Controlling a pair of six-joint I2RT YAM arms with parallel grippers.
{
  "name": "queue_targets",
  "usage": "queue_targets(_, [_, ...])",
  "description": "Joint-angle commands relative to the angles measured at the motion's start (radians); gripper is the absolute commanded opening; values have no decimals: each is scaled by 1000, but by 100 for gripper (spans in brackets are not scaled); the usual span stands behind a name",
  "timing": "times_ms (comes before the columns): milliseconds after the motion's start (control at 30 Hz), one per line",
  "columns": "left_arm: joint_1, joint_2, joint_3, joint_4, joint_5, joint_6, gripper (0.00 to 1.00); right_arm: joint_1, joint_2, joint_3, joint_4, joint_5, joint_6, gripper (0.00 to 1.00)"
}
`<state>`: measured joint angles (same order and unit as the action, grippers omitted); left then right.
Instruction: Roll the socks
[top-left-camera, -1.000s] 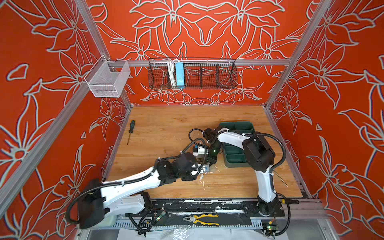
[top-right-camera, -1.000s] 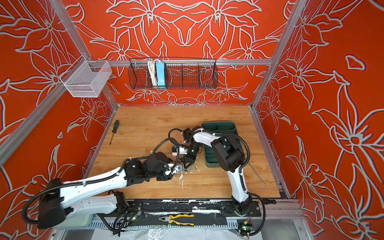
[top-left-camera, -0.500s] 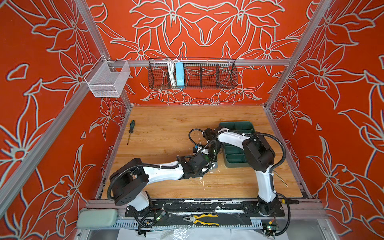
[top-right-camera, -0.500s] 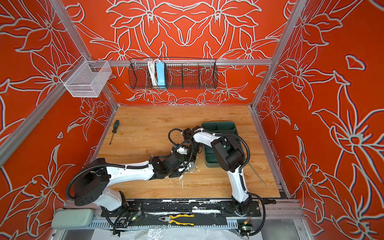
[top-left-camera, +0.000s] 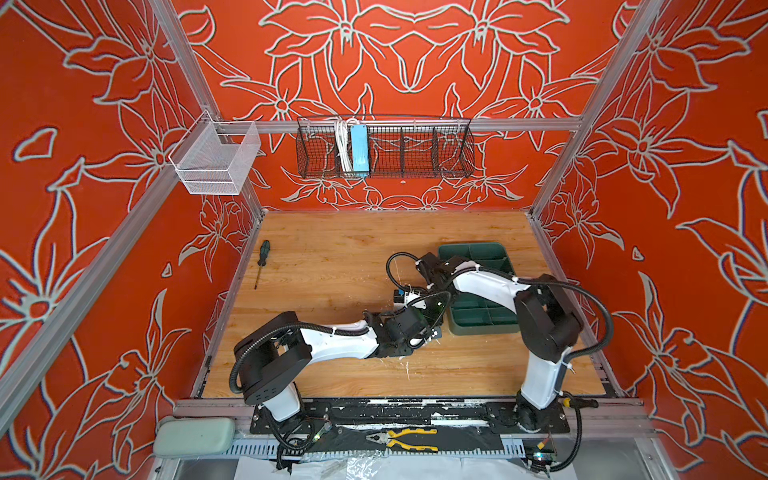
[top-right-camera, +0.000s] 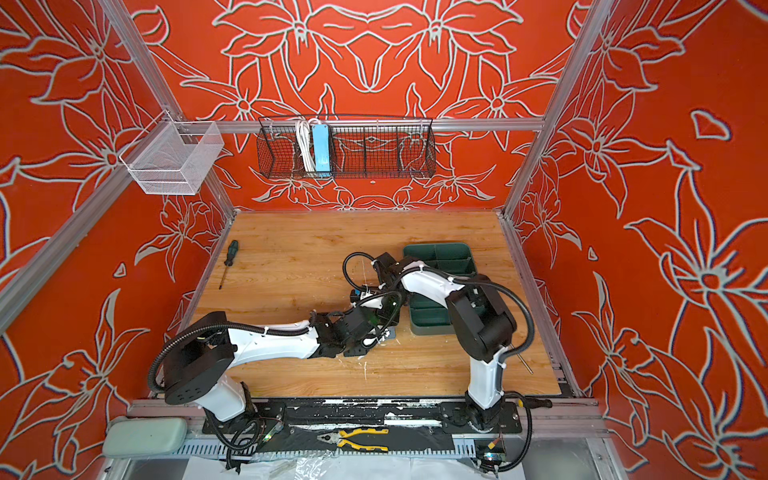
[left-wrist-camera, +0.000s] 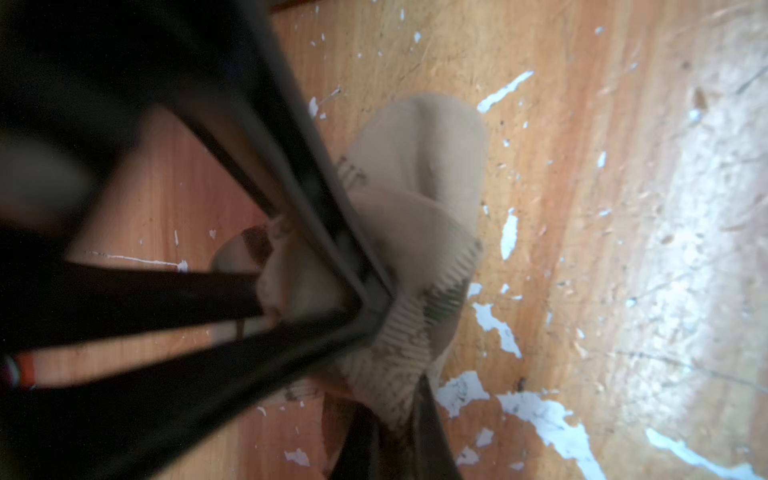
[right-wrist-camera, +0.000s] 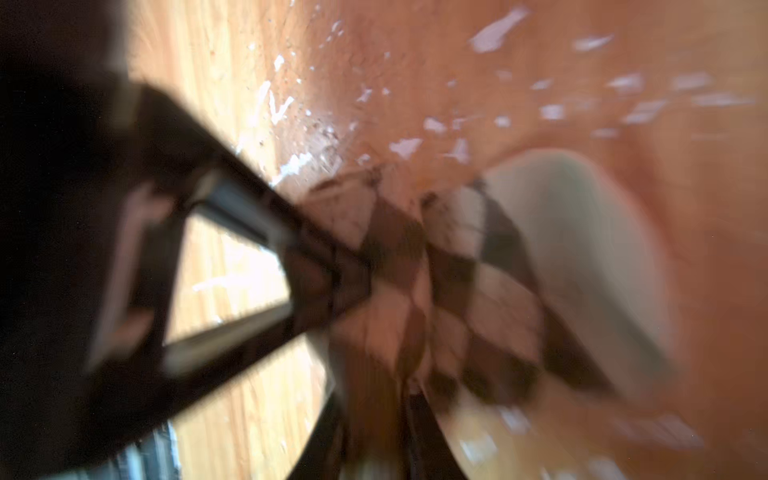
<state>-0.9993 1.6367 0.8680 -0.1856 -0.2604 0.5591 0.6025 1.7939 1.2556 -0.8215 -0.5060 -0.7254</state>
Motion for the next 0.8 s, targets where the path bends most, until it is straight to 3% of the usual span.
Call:
queue_targets(0, [22, 40, -29, -101, -6, -39, 0, -26, -132, -39, 84, 120, 1, 35])
queue_targets(100, [27, 47, -21, -110, -7, -38, 0, -51, -234, -74, 139, 165, 13, 35])
queue_targets(200, [43, 55, 25, -170, 29, -47, 0, -77, -362, -126, 257, 280, 61, 36])
queue_targets(333, [111, 105, 186, -407, 255, -69, 0, -87, -573, -257, 539, 514, 132, 40])
queue_targets(400, [155, 155, 275, -524, 377, -85, 0, -87, -680, -310, 615, 525, 117, 43])
queue_targets(500, [231, 244, 402, -666, 538, -120, 0, -88, -805, -350, 561, 401, 13, 44])
queue_targets(633, [332, 353, 511, -770, 705, -161, 0, -55, -906, -355, 295, 200, -144, 48])
queue_targets(700, [363, 386, 536, -784, 739, -175, 0, 12, -931, -380, 219, 235, -202, 52])
queue_targets(767, [385, 411, 561, -801, 773, -174, 0, 111, -941, -422, 201, 343, -237, 56])
